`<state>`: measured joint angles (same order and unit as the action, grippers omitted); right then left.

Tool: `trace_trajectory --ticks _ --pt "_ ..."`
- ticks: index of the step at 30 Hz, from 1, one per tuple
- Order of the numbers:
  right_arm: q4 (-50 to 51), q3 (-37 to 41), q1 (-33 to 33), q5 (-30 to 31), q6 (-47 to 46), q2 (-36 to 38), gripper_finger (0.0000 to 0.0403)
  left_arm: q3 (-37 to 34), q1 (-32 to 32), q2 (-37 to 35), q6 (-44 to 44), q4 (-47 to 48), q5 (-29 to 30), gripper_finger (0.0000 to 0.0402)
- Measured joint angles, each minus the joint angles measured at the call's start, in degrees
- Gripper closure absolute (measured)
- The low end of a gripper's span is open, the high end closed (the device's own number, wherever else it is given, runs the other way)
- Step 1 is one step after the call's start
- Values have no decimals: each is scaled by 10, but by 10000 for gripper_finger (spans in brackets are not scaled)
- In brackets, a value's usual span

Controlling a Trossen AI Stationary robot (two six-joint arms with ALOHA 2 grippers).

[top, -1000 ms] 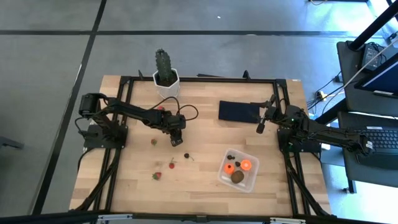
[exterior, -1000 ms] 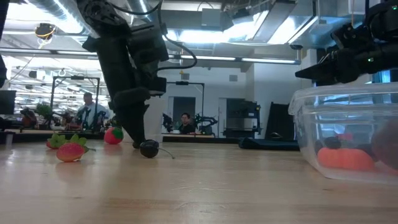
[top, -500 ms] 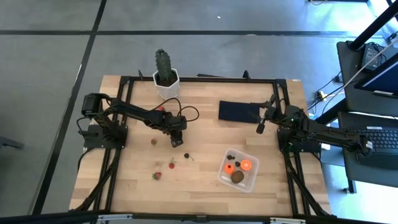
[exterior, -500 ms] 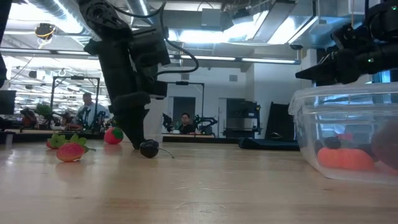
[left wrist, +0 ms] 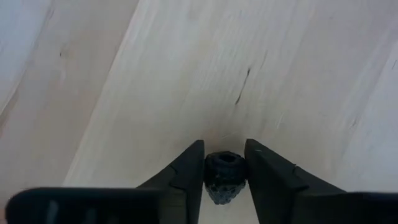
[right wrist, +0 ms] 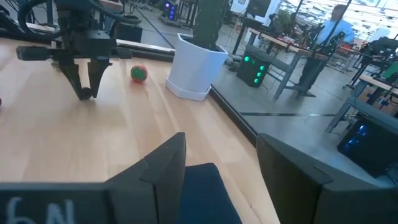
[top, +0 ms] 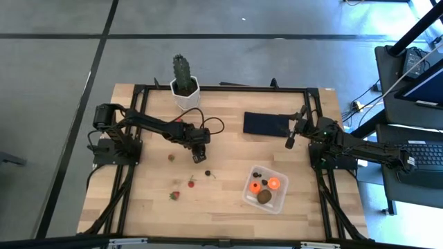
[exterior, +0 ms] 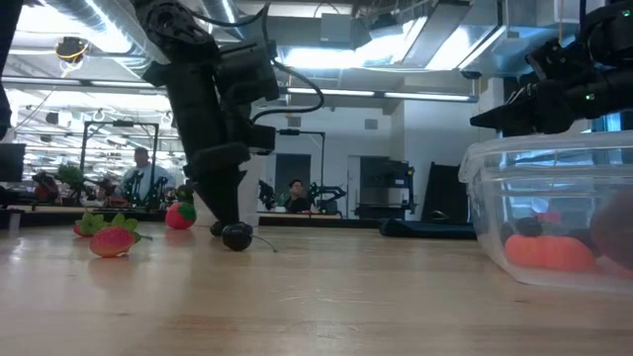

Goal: Pick and placing Produce into tupperware
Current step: Put the blackberry into the transparent bin

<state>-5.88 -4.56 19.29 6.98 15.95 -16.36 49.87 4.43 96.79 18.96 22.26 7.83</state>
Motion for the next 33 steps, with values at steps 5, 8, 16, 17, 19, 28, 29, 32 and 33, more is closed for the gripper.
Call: trace_trajectory --ticks 5,8,16,17,19,28,29,32,33 --pt "3 0 0 0 9 0 205 0 0 -1 0 9 0 314" --pt "3 0 0 0 9 0 205 1 0 -1 0 17 -8 301" --pt "5 0 0 0 9 0 205 0 0 -1 0 34 -24 257" --pt "5 0 0 0 9 0 205 0 0 -1 0 34 -25 257" --pt "5 0 0 0 9 0 205 0 0 -1 0 35 -25 261" --pt "6 0 0 0 9 0 205 1 0 -2 4 54 -38 294" --pt "6 0 0 0 9 0 205 1 0 -2 4 54 -39 297" --pt "6 0 0 0 9 0 205 1 0 -2 4 55 -42 301" --pt "6 0 0 0 9 0 205 1 0 -2 5 56 -43 300"
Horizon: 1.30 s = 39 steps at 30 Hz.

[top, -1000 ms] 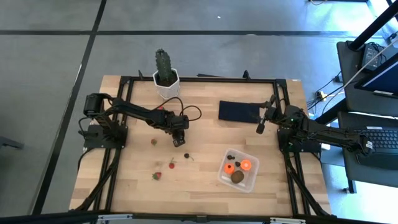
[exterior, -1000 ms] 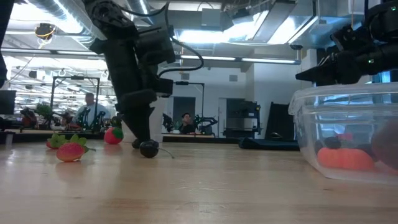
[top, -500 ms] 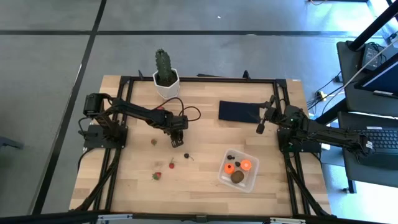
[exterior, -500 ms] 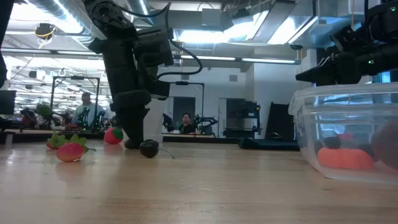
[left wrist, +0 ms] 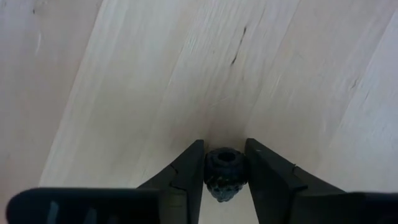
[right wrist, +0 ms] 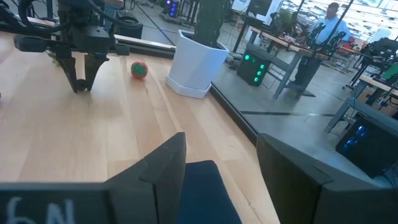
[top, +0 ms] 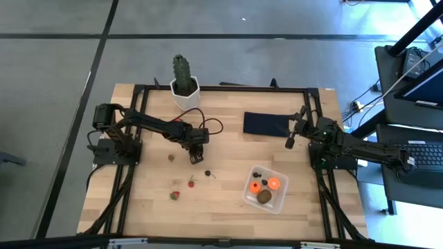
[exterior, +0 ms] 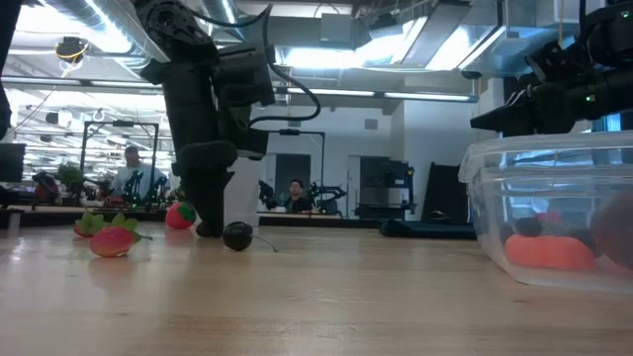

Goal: Pick and placing Produce into tupperware
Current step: Put the blackberry into the transparent bin

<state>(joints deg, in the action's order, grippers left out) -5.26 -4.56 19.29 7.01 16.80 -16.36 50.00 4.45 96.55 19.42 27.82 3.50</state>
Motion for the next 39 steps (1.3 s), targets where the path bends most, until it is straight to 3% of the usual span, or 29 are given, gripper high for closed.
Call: trace_trajectory --ticks 7,16,22,27,33,39 --pt "0 0 0 0 0 0 205 0 0 0 0 8 -4 290" --pt "0 0 0 0 0 0 205 4 0 0 0 13 -8 318" --pt "0 0 0 0 0 0 205 59 -1 2 -55 14 -107 302" --pt "0 0 0 0 2 0 205 133 1 2 -121 4 -193 316" --pt "0 0 0 0 1 0 205 181 4 1 -191 -134 -285 311" --pt "0 0 0 0 -1 0 205 181 -19 17 -252 -333 -283 309"
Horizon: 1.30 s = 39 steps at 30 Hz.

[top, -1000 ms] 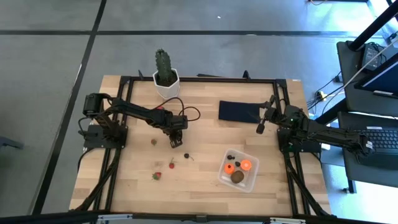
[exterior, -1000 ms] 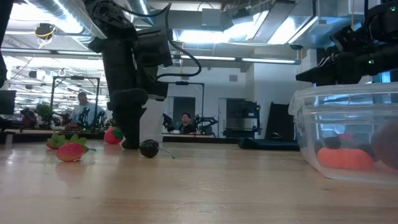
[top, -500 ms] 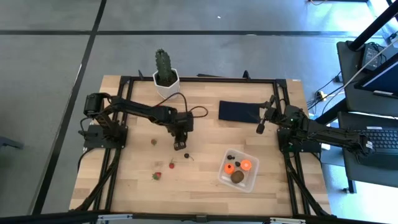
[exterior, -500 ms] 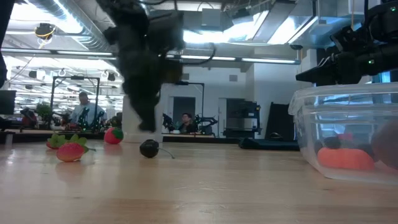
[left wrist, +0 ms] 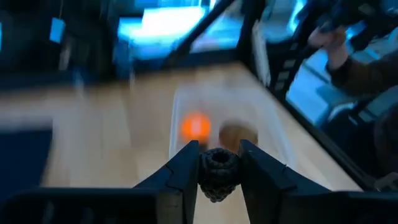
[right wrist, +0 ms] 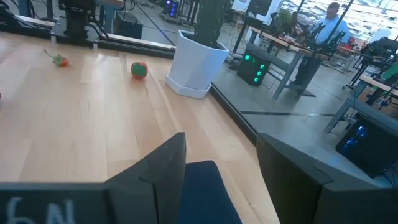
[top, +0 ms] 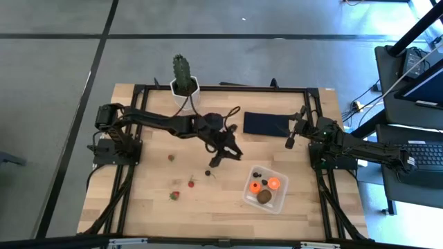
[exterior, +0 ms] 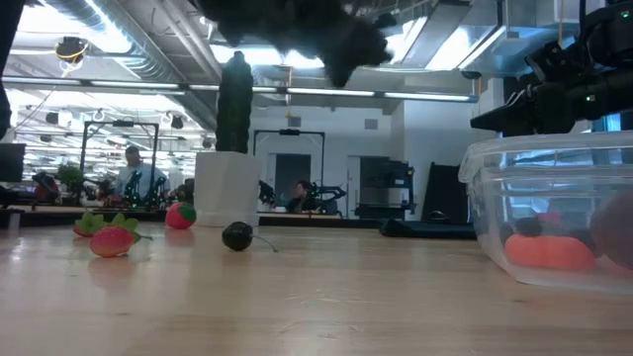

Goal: Pick and placing Produce into tupperware
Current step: Put the blackberry into the transparent bin

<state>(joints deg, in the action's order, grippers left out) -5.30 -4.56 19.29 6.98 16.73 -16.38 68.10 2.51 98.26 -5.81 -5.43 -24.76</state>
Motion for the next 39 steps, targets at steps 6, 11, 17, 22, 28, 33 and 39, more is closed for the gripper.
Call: trace_trajectory --ticks 6,11,17,22,28,33,39 --pt "0 0 0 0 -1 0 205 0 -38 64 -36 -178 -3 319" --pt "0 0 0 0 -4 0 205 2 -50 143 -20 -301 0 301" --pt "0 0 0 0 -15 0 205 67 -54 233 8 -343 0 318" --pt "0 0 0 0 -31 0 205 124 -61 294 31 -342 -16 314" --pt "0 0 0 0 -31 0 205 145 -65 336 55 -338 -15 297" --pt "0 0 0 -1 -31 0 205 146 -66 346 72 -330 -15 318" --pt "0 0 0 -1 -31 0 205 146 -65 346 73 -326 -15 287"
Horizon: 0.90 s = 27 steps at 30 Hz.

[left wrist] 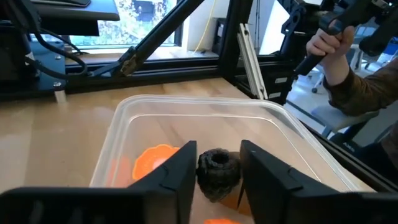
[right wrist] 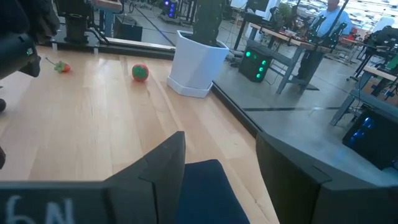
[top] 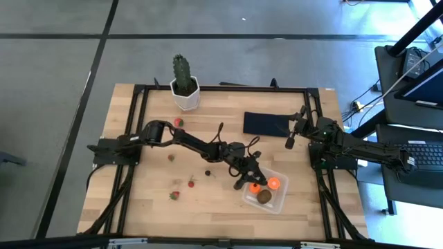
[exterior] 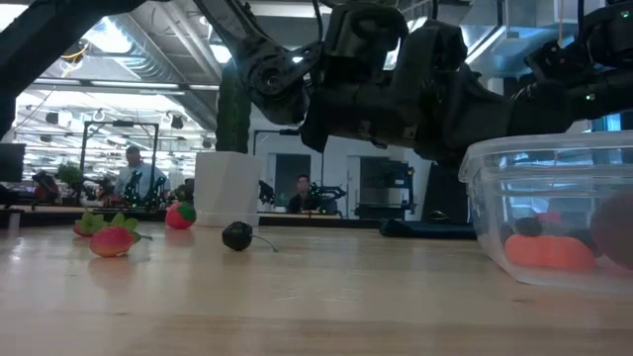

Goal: Pick and placing Produce into tupperware
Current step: Put the blackberry into the transparent bin, then put the black cherry into the transparent bin

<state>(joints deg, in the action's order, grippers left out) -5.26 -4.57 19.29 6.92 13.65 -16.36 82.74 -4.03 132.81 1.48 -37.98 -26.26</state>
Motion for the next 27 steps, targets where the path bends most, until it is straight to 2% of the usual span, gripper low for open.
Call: trace_trajectory --ticks 7,12,18,20,23,25,27 --pt "1 0 0 0 0 0 205 0 1 0 1 6 0 233" --pt "7 0 0 0 0 0 205 -1 18 -37 0 105 0 223" --pt "10 0 0 0 -1 0 205 -1 48 -131 -17 376 7 228" --pt "12 0 0 0 -5 0 205 0 52 -168 -40 472 39 232" --pt "16 0 0 -1 -14 0 205 0 48 -214 -88 612 117 238" --pt "17 0 0 -1 -14 0 205 0 39 -237 -98 685 164 241" --pt "22 0 0 -1 -13 0 205 0 30 -250 -96 732 182 245"
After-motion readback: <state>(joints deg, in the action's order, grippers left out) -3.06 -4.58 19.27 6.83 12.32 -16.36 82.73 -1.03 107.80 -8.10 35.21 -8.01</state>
